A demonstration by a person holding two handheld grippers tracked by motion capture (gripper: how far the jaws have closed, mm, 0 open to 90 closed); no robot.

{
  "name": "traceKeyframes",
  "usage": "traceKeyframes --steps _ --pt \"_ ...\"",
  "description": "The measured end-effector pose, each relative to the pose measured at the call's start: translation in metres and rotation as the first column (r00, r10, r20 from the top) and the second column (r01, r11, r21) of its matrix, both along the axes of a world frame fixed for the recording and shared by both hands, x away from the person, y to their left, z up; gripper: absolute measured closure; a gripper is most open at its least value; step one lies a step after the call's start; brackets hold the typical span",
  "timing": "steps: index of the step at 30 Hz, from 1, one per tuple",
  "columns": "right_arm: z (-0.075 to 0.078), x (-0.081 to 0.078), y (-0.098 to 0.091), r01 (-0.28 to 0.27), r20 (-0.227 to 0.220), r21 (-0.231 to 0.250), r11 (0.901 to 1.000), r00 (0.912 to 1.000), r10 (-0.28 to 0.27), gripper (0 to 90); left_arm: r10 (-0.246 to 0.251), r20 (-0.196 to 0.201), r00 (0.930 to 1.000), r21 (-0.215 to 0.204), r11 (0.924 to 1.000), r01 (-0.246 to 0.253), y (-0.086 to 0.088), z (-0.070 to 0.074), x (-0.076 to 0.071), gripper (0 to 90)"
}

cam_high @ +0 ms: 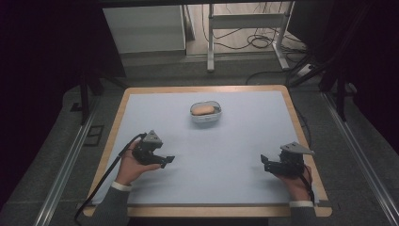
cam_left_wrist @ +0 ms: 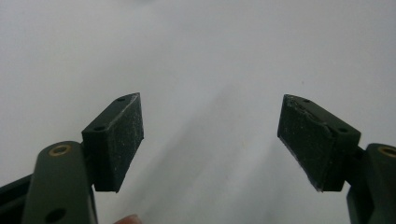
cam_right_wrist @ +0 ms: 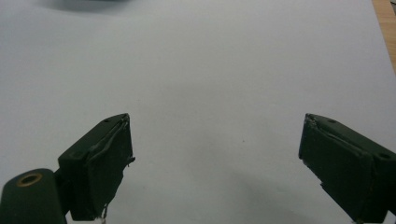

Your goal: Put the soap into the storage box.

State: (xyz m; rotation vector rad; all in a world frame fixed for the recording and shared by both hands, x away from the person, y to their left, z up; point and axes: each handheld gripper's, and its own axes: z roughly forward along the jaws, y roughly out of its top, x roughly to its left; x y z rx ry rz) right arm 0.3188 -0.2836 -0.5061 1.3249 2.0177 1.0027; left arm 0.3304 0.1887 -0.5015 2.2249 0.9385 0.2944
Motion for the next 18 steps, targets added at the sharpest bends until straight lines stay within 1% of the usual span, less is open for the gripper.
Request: traceKeyframes --steps 2,3,4,5,6,7,8,18 --pt "0.0 0.0 0.0 0.0 0.001 -0.002 1.0 1.0 0.0 9.5 0.016 -0.004 0.9999 -0.009 0.9998 -0.016 0.006 -0.006 -0.005 22.8" --pt "0.0 0.0 0.0 -0.001 0.0 -0.003 1.0 1.0 0.001 9.5 0.016 -0.004 0.9999 -0.009 0.9998 -0.016 0.006 -0.006 -0.005 22.8" --pt "-0.001 0.0 0.001 -0.002 0.0 -0.004 1.0 1.0 0.002 9.5 0.028 -0.014 0.9995 -0.008 0.9996 -0.028 0.009 -0.009 -0.005 22.8" --pt "-0.001 0.0 0.001 -0.003 0.0 -0.004 1.0 1.0 0.003 9.5 0.034 -0.014 0.9993 -0.002 0.9994 -0.034 0.011 -0.01 -0.006 22.5" --pt "-0.001 0.0 0.001 -0.004 -0.001 -0.005 1.0 1.0 0.004 9.4 0.042 -0.015 0.999 -0.003 0.9991 -0.042 0.012 -0.01 -0.006 22.5" --pt "-0.001 0.0 0.001 -0.005 -0.001 -0.006 1.0 1.0 0.005 9.4 0.048 -0.016 0.9987 -0.013 0.9987 -0.048 0.013 -0.01 -0.006 22.5" --pt "-0.001 0.0 0.002 -0.004 -0.001 -0.008 1.0 1.0 0.004 9.5 0.049 -0.018 0.9986 -0.019 0.9986 -0.049 0.014 -0.01 -0.006 22.5" --pt "0.0 -0.001 0.001 0.002 0.005 -0.009 1.0 1.0 -0.002 9.5 0.062 -0.02 0.9979 -0.022 0.9978 -0.063 0.016 -0.011 -0.005 22.0"
